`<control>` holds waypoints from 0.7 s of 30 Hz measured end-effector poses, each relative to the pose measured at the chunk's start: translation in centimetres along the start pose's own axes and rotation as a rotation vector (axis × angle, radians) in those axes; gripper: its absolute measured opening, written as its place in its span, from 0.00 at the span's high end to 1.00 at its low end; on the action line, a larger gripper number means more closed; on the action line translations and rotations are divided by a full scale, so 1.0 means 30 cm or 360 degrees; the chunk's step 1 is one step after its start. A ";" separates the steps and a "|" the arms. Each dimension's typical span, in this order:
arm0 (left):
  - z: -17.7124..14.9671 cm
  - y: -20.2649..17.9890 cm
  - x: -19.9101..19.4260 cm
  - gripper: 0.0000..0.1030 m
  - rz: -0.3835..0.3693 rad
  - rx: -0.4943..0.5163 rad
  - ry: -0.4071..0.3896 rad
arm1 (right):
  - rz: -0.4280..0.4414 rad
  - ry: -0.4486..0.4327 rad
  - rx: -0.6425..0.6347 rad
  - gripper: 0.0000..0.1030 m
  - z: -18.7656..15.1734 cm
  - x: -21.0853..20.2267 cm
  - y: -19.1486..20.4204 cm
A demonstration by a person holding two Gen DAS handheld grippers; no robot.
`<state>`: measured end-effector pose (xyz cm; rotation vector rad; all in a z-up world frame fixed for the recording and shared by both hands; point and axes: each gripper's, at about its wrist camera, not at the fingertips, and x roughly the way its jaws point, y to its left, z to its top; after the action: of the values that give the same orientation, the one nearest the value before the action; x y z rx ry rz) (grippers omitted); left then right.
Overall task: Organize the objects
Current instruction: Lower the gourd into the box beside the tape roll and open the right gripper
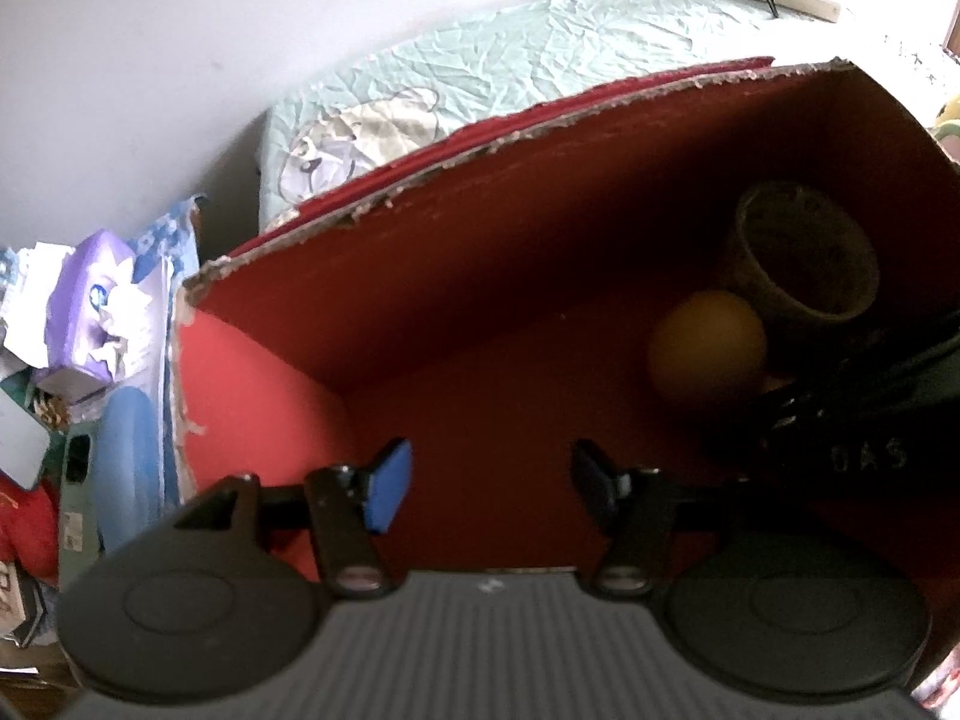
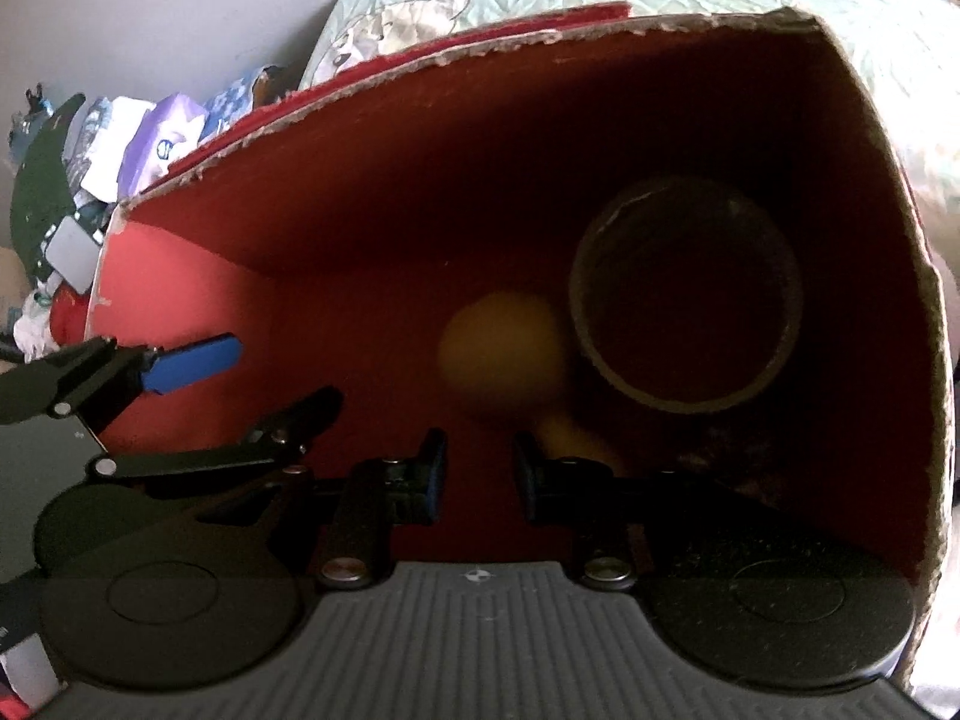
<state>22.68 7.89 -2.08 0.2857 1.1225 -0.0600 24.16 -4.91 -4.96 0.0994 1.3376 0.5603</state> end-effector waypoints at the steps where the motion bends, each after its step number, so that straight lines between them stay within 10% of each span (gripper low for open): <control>1: 0.001 -0.003 0.002 0.37 0.0011 0.0007 -0.0002 | -0.0003 -0.0013 0.0008 0.75 -0.002 -0.003 -0.002; 21: 0.001 -0.021 0.001 0.34 0.0129 0.0028 -0.0042 | -0.0110 -0.0214 -0.0093 0.72 -0.011 -0.009 0.066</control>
<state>22.59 7.27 -2.23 0.3448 1.0835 -0.0018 23.18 -3.40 -4.04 0.0420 1.1886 0.5245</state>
